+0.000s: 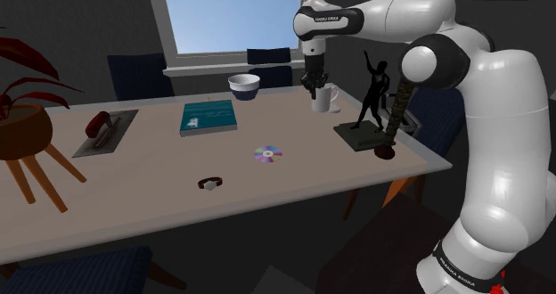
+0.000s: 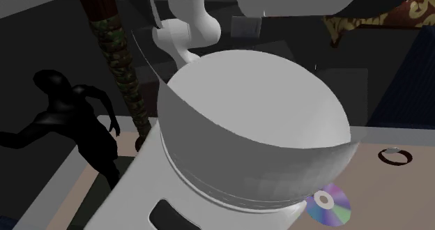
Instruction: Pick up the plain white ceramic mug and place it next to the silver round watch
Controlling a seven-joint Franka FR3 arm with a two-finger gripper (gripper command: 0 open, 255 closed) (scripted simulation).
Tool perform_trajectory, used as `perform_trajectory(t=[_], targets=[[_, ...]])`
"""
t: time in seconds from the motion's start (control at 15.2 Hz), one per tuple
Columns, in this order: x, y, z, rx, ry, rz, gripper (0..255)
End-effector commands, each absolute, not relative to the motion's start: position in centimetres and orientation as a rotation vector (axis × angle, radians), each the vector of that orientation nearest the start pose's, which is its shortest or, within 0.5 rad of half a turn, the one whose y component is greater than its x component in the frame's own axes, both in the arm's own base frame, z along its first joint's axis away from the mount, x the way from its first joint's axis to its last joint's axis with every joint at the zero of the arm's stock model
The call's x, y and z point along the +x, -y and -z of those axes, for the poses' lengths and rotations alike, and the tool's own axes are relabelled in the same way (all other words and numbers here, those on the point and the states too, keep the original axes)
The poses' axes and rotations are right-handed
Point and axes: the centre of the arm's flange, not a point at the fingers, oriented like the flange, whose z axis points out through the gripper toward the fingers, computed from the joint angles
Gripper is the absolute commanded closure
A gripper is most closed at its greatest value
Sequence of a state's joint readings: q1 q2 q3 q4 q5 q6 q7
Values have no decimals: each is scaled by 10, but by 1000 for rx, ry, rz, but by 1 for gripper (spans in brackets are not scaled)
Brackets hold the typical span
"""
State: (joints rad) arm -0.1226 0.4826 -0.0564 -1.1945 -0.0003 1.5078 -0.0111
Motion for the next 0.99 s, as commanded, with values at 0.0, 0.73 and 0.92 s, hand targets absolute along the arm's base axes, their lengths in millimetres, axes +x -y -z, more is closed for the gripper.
perform_trajectory(t=[0.0, 0.73, 0.92], targets=[[670, 114, -507, -3130, -257, -269, 255], [670, 114, -561, -3130, -257, -269, 255], [672, 75, -553, -3130, -257, -269, 255]])
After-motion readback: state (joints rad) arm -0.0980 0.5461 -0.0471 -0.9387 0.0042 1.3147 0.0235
